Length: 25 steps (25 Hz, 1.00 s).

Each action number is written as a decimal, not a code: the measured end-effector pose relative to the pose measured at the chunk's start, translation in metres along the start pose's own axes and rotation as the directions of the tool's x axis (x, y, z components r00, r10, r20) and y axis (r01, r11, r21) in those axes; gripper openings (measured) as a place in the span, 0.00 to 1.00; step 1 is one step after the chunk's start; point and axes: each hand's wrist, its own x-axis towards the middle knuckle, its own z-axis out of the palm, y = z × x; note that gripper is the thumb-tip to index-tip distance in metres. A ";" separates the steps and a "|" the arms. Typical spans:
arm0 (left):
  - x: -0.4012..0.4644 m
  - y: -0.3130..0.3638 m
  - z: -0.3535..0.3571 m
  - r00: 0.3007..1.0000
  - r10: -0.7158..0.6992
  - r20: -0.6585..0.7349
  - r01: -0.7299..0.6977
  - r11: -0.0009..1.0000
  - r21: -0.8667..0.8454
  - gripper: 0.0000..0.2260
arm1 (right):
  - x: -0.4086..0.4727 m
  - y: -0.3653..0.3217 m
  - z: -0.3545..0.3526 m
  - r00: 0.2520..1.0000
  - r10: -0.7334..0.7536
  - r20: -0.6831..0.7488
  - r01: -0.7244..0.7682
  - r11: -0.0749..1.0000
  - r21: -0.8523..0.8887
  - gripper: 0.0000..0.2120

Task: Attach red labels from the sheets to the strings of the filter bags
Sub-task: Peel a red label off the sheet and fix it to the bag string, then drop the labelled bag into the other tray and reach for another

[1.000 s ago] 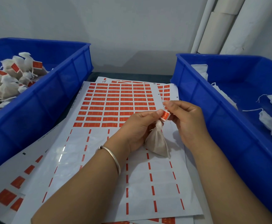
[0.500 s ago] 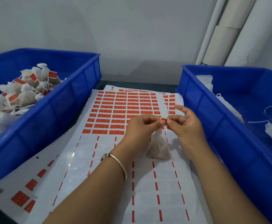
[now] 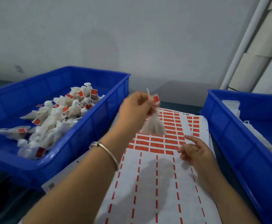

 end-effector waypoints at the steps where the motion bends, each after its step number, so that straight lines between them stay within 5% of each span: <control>1: 0.005 0.012 -0.018 0.995 0.069 -0.077 -0.064 0.995 0.075 0.03 | 0.000 0.002 0.000 1.000 0.017 0.019 -0.017 1.000 -0.014 0.25; 4: 0.018 0.049 -0.080 0.918 0.290 -0.271 -0.188 0.919 0.348 0.05 | 0.001 0.006 0.003 0.996 0.058 0.067 -0.055 0.998 -0.038 0.22; 7: 0.027 0.067 -0.135 0.878 0.382 -0.289 -0.100 0.735 0.670 0.09 | 0.001 0.008 0.006 0.990 0.101 0.094 -0.090 0.990 -0.112 0.15; 12: 0.038 0.037 -0.175 0.962 0.107 -0.252 0.159 0.530 0.833 0.10 | -0.002 0.008 0.008 0.981 0.161 0.112 -0.139 0.973 -0.182 0.04; 16: 0.044 0.021 -0.148 0.989 -0.052 -0.138 0.147 0.415 0.898 0.07 | -0.008 -0.005 0.012 0.974 0.203 0.102 -0.172 0.952 -0.252 0.02; 21: 0.020 -0.008 -0.036 0.998 0.000 0.057 -0.043 0.661 0.750 0.10 | -0.003 -0.047 0.029 0.927 0.317 0.202 -0.229 0.902 -0.366 0.05; 25: -0.026 -0.058 0.055 0.943 -0.185 0.278 -0.058 0.731 0.680 0.12 | 0.035 -0.108 -0.001 0.989 0.119 -0.088 -0.141 0.938 -0.315 0.08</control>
